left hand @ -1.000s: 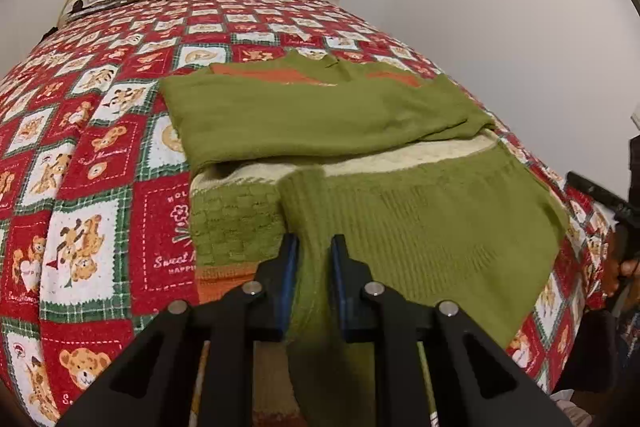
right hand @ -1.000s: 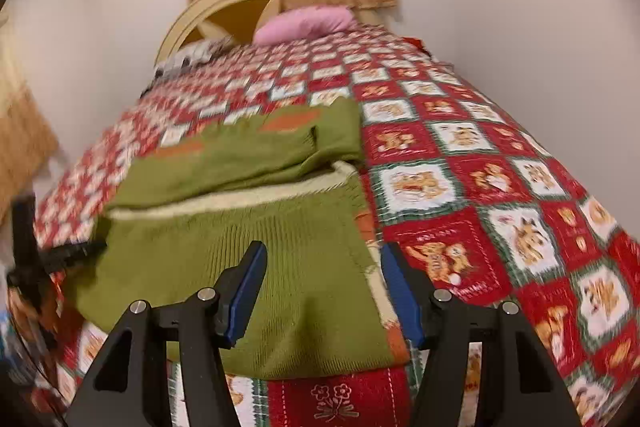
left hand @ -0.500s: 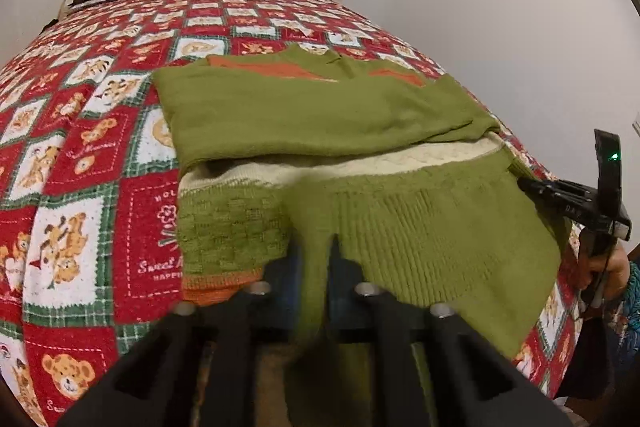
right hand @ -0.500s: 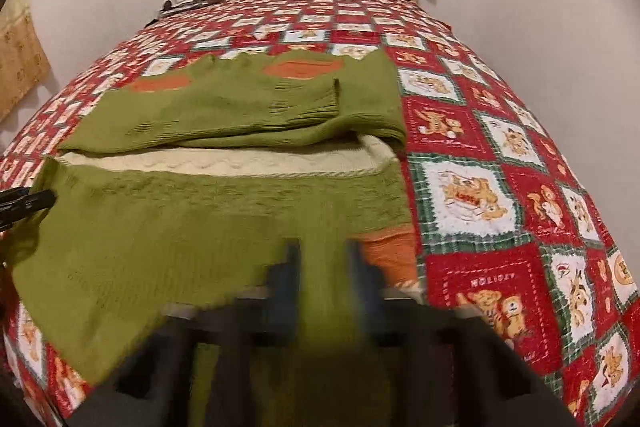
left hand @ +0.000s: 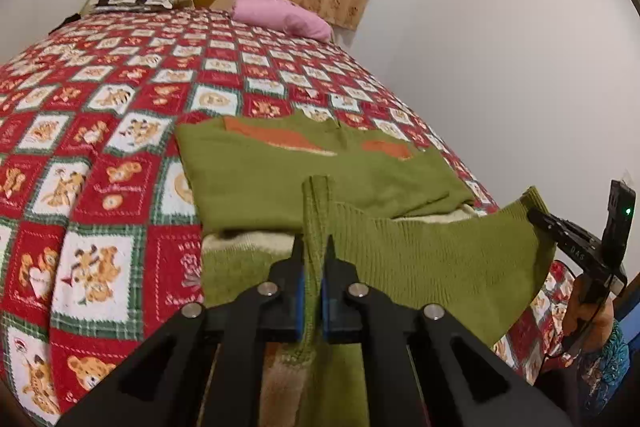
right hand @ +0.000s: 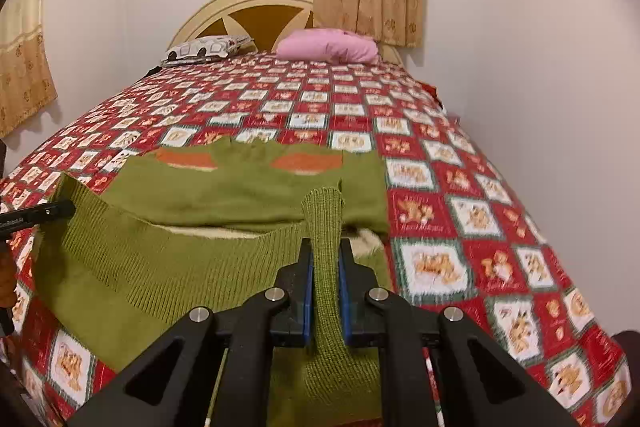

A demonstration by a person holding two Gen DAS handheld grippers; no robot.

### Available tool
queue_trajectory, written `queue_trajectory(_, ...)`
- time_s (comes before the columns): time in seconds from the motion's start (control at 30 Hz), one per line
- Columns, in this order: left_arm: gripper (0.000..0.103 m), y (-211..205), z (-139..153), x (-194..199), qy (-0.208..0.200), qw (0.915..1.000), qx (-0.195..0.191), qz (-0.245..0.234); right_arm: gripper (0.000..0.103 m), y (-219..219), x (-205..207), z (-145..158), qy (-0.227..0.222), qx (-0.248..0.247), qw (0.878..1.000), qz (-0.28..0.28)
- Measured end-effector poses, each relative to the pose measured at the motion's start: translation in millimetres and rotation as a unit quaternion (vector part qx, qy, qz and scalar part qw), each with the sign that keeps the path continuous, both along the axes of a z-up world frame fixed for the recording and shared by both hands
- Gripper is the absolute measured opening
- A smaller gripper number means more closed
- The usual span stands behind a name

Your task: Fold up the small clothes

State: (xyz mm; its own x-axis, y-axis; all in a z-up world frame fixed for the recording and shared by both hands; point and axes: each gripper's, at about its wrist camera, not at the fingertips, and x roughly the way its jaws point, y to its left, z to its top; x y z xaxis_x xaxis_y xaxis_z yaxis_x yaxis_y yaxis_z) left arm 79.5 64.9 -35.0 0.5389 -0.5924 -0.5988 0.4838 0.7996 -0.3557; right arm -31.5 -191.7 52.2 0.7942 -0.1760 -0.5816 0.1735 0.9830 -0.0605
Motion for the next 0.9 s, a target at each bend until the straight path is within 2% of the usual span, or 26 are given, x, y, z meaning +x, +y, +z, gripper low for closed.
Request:
queue_trajectory(0.2,0.006,-1,0,16,0.014,0.9998,-0.001,0.011,0.010,1,14,4,-0.006,-0.004,1.000,-0.003)
queue_trajectory(0.5,0.006,-4,4,63,0.023,0.9987,-0.005,0.046,0.010,-2,57,18,-0.009,-0.025,1.000,0.001)
queue_trajectory(0.73,0.006,-14,2,110,0.035,0.9975,-0.002,0.061,0.010,-10,112,18,-0.005,-0.045,0.999,-0.001)
queue_trajectory(0.8,0.006,-18,0,127,0.035,0.9973,0.005,0.065,0.010,-15,134,15,-0.002,-0.036,0.999,0.001)
queue_trajectory(0.9,0.006,-24,-3,149,0.036,0.9967,0.011,0.072,0.010,-17,167,7,0.005,-0.054,0.999,0.000)
